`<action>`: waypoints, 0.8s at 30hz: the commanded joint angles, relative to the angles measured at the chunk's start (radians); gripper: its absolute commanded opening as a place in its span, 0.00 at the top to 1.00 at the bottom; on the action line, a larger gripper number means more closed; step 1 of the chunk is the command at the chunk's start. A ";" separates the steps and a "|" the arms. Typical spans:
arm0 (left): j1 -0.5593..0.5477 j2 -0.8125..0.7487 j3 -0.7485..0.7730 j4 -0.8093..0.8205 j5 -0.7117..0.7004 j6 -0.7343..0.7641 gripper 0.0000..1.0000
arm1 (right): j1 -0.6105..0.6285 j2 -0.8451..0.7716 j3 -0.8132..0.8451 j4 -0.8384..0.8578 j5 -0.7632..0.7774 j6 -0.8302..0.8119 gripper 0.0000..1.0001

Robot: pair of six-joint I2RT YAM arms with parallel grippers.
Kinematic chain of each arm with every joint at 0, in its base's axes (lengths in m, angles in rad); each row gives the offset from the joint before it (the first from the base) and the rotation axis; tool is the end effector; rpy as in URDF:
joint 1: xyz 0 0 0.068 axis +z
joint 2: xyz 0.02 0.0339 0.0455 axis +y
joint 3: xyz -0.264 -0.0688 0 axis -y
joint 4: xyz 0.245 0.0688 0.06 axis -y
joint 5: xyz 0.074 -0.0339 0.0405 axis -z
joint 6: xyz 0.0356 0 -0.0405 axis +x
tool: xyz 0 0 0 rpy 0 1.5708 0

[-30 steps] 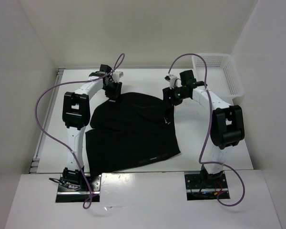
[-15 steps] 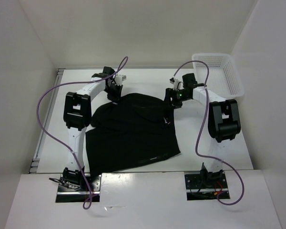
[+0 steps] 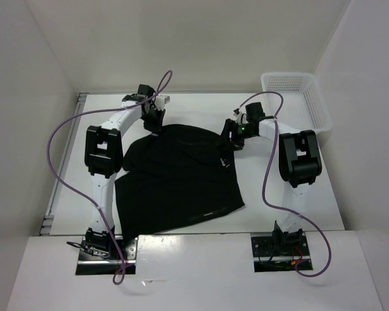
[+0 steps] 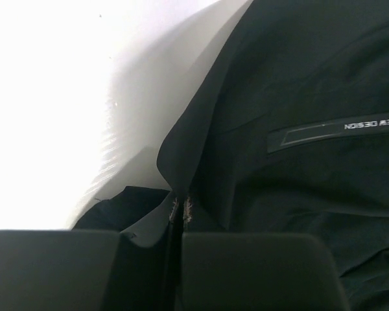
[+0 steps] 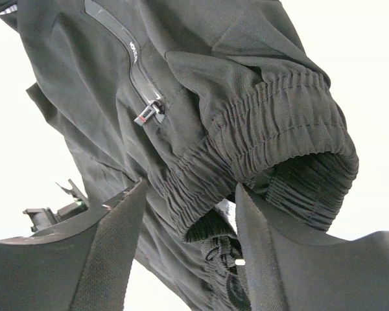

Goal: Fold and stack the shorts
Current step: Flatten the shorts out

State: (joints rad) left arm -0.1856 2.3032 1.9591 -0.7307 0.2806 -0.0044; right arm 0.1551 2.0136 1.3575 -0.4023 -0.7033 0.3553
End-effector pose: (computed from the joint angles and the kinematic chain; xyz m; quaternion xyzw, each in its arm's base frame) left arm 0.4885 -0.1018 0.1885 0.1210 0.9528 -0.1580 0.2291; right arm 0.4049 0.0866 0.1620 0.0039 0.9123 0.3825 0.1461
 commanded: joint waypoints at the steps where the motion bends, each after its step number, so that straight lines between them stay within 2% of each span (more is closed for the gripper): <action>1: 0.003 -0.080 0.044 -0.004 -0.004 0.004 1.00 | -0.014 -0.015 0.016 0.025 -0.009 0.051 0.36; 4: 0.003 -0.080 0.034 -0.004 -0.004 0.004 1.00 | -0.038 -0.073 -0.041 0.004 -0.009 0.051 0.31; 9: 0.003 -0.080 0.034 -0.004 -0.004 0.004 1.00 | -0.052 -0.110 -0.136 0.057 -0.071 0.106 0.30; 20: 0.003 -0.090 0.034 -0.004 -0.004 0.004 1.00 | -0.052 0.014 0.015 0.115 -0.085 0.126 0.29; 24: 0.003 -0.099 0.043 -0.004 -0.004 0.004 1.00 | -0.034 0.059 0.015 0.115 -0.028 0.136 0.43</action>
State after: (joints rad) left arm -0.1860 2.2757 1.9656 -0.7330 0.2684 -0.0040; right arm 0.1036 2.0266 1.3434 -0.3145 -0.7601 0.4751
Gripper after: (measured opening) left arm 0.008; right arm 0.595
